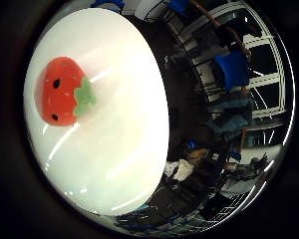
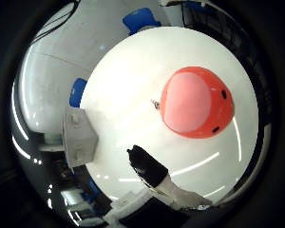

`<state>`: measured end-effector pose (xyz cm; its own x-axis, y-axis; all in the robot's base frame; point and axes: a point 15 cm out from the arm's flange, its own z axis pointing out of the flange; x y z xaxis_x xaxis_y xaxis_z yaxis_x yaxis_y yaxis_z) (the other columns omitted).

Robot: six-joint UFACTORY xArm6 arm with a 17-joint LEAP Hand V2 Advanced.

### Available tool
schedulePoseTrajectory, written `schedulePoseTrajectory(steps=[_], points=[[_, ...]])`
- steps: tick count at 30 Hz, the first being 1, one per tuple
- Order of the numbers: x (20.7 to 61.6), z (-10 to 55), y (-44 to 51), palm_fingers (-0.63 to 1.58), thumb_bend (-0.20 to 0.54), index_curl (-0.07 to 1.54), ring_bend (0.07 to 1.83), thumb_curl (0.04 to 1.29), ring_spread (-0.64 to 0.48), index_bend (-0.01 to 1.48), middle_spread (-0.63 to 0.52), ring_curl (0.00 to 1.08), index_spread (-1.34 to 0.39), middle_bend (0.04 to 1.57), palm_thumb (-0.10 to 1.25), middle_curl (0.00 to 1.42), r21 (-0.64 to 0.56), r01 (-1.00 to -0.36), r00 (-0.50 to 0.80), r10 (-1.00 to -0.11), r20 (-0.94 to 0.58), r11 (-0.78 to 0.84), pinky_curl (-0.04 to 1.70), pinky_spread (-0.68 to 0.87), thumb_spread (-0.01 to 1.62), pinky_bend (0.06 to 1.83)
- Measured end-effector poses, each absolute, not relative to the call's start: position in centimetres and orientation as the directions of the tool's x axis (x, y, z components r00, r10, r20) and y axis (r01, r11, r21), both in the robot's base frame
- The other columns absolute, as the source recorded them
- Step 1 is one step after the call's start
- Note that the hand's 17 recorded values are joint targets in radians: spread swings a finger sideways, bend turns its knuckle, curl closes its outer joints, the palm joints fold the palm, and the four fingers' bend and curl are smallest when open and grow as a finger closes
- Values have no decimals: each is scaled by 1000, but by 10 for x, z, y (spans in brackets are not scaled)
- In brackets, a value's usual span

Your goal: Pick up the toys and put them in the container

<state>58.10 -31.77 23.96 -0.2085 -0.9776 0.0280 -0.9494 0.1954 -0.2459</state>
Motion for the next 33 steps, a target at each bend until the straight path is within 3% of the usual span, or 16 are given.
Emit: schedulePoseTrajectory(steps=[11,16,19,21,23,24,26,28,30,33], points=[[604,199,-296,160,-23,275,387,262,210,161,98,271,-372,171,331,289,-236,-959,-167,-986,25,156,318,488,1112,528],[598,189,-291,272,-22,253,471,262,182,143,15,278,-364,270,329,320,-198,-969,-155,-988,14,149,307,492,1111,551],[589,182,-286,356,-20,250,593,265,120,156,-17,293,-366,224,333,311,-155,-977,-150,-989,1,148,312,486,1110,620],[583,180,-283,493,-20,253,815,266,24,173,-22,332,-374,118,338,263,-127,-981,-146,-989,-7,146,332,401,1112,740],[578,179,-280,582,-20,271,1077,267,-94,180,-25,404,-379,79,350,193,-109,-983,-146,-989,-16,147,399,167,1112,982],[575,180,-279,796,-21,253,1083,267,-130,101,-75,406,-378,395,351,261,-98,-984,-146,-989,-20,148,411,48,1112,1016],[565,178,-275,985,-20,216,1120,271,-206,131,-161,408,-370,543,364,313,-61,-987,-145,-989,-34,147,408,-279,1110,1071],[554,183,-274,1171,-11,224,1120,277,-230,165,-195,421,-363,745,400,393,-30,-989,-145,-988,-47,146,400,-421,1112,1040],[545,195,-274,1359,23,312,1131,309,-236,349,-192,441,-364,944,548,481,-17,-989,-145,-988,-58,146,421,-446,1134,1055],[534,231,-278,1362,73,459,1209,363,-225,666,-170,485,-339,1096,753,552,-47,-987,-147,-986,-83,151,495,-356,1118,1185]])
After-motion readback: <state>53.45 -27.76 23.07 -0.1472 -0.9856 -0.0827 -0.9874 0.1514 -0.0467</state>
